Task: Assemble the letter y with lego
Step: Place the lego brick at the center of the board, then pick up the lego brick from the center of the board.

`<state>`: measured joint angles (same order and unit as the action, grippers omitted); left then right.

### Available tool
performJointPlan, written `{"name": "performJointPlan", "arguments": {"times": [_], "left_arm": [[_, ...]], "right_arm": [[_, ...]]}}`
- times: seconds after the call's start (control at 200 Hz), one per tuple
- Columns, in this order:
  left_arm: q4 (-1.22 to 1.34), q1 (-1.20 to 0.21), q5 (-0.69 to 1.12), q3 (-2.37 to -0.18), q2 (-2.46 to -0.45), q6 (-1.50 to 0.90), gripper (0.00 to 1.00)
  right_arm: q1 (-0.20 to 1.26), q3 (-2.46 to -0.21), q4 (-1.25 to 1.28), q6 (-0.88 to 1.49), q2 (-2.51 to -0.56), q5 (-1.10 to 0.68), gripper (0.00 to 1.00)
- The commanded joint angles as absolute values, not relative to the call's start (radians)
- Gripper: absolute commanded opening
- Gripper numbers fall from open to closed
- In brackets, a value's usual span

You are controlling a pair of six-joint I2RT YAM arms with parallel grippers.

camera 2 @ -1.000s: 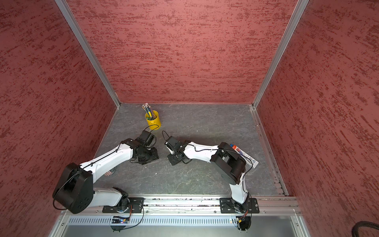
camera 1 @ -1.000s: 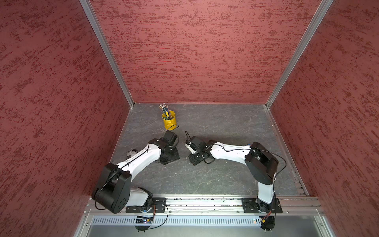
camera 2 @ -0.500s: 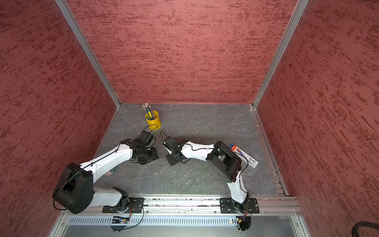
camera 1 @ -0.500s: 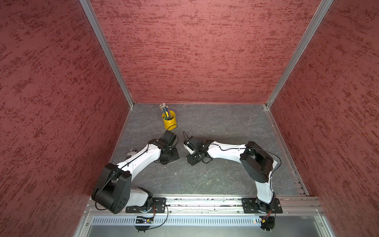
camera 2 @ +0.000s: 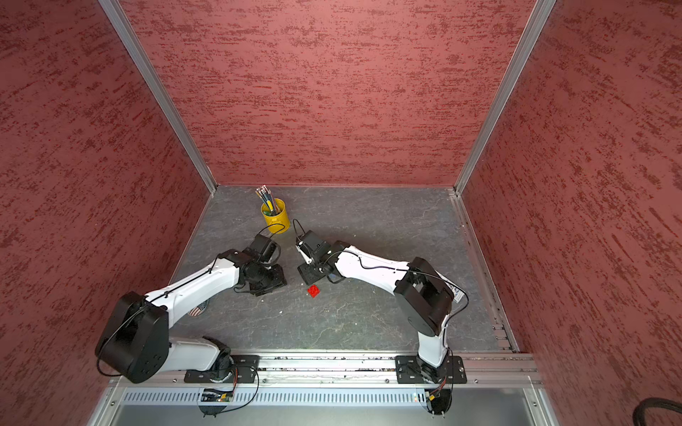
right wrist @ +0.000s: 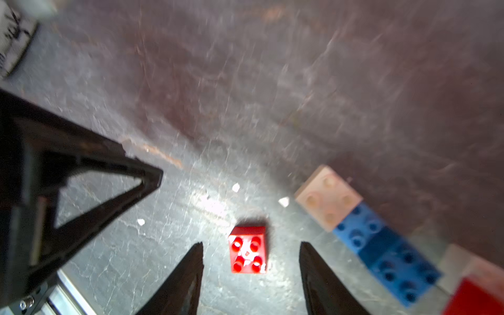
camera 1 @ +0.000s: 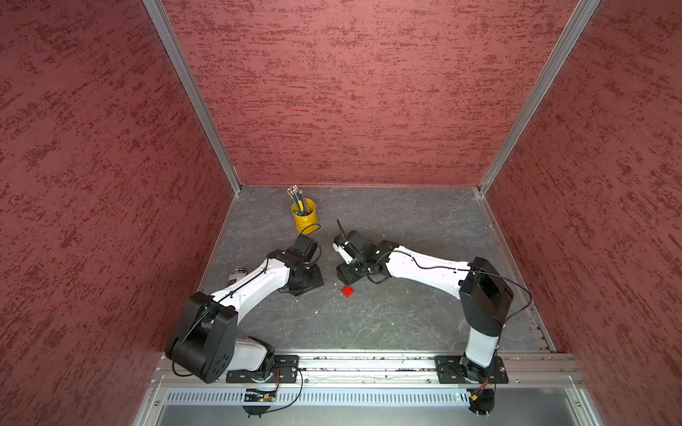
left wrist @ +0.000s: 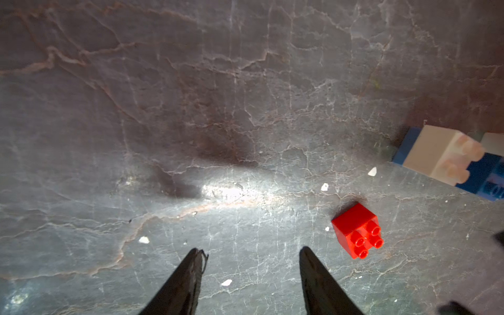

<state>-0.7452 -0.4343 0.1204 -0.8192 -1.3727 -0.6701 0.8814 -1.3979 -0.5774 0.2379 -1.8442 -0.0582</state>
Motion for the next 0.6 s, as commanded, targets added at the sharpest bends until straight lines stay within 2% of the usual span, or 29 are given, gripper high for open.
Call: {"name": "performJointPlan", "arguments": {"times": [0.0, 0.296, 0.591], "left_arm": [[-0.706, -0.455, 0.148, -0.832, -1.362, -0.687, 0.59], [-0.696, -0.483, 0.149, -0.825, -1.372, -0.701, 0.59], [-0.695, -0.482, 0.149, -0.823, -1.377, -0.699, 0.59]], "right_arm": [[0.833, -1.414, -0.584, 0.198, -1.842, -0.019, 0.64], [0.723, -1.389, -0.482, 0.155, -1.865, -0.144, 0.8], [0.691, -1.343, -0.426, 0.133, -1.926, -0.27, 0.81]]}}
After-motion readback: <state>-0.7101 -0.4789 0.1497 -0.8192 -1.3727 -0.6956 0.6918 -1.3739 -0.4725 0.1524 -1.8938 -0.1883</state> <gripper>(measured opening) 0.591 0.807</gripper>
